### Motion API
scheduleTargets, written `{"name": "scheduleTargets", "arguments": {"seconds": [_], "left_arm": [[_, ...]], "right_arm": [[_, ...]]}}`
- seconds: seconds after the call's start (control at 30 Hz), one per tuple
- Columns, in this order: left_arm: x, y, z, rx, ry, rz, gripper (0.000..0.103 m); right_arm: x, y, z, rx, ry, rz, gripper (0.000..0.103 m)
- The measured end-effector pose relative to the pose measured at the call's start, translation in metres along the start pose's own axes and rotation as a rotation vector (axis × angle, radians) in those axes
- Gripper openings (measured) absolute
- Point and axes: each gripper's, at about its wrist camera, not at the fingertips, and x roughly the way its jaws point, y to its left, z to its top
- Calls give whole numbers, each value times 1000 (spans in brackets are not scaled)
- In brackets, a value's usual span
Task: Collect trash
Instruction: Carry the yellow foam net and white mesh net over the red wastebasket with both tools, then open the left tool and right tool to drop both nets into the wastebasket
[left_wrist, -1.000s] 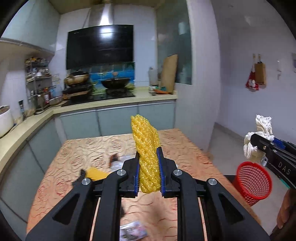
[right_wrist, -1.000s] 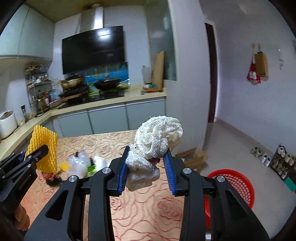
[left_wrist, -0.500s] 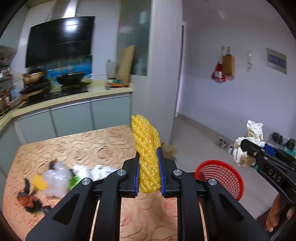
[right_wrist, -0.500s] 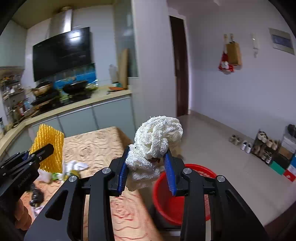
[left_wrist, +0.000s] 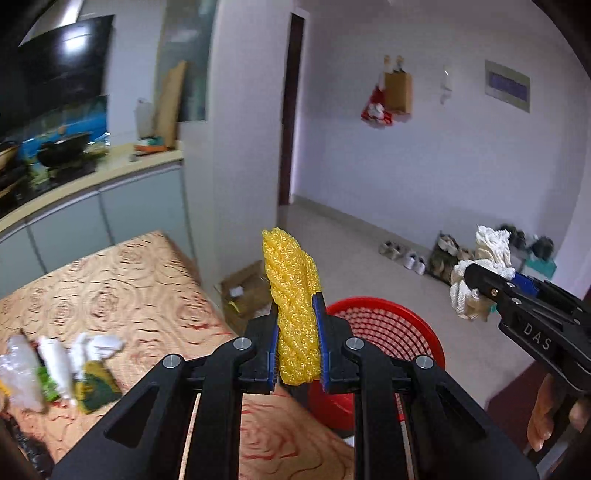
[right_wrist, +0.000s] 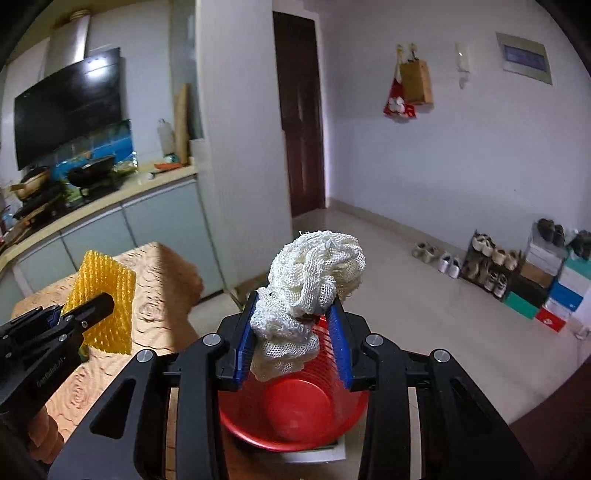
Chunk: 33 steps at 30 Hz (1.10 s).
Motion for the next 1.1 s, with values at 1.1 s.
{"name": "scheduleTargets", "arguments": {"seconds": [1.1], "left_arm": [[112,-22,-24,13,227,-173,54]], "right_arm": [[80,-32,-26,83,253,63,47]]}}
